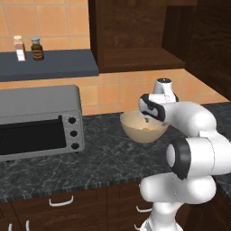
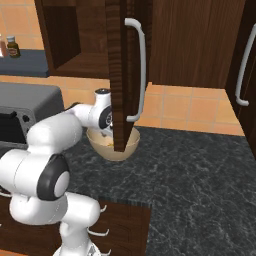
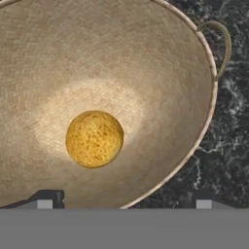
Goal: Open the cabinet, pick up the bread from the cabinet and place it in the basket. Then move the basket to the dining counter.
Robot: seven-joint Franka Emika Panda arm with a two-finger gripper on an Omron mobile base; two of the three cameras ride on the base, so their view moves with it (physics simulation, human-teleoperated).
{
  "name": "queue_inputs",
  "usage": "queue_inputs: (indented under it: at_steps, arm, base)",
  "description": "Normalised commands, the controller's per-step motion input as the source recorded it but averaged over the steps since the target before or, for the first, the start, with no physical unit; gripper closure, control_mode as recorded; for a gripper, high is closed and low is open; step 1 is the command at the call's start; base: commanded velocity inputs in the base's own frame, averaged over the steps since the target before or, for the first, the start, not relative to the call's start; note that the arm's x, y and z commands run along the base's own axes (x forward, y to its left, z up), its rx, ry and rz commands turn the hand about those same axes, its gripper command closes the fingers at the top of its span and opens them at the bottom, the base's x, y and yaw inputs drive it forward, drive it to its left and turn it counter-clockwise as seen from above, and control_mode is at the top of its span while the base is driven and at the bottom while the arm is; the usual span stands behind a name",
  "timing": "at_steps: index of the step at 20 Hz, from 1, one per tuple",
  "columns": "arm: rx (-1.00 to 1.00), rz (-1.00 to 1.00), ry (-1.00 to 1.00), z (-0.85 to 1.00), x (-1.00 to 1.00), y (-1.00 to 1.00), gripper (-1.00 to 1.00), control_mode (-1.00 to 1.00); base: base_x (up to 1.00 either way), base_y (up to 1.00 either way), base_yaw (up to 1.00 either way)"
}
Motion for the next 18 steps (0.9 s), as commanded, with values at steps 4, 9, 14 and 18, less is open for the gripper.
queue_inputs:
  at_steps: [4, 9, 14, 18]
  arm:
    - [0.08, -0.16, -0.01, 0.02, -0.74, -0.61, -1.0, -1.0]
    - [0.0, -0.03, 0.0, 0.0, 0.08, -0.18, -1.0, -1.0]
    - [0.05, 0.0, 0.0, -0.01, 0.28, -0.31, -1.0, -1.0]
    - [0.03, 0.0, 0.0, -0.08, 0.18, -0.19, -1.0, -1.0]
  base:
    - [0.0, 0.0, 0.0]
    - [0.0, 0.0, 0.0]
    - [0.0, 0.0, 0.0]
    - [0.0, 0.0, 0.0]
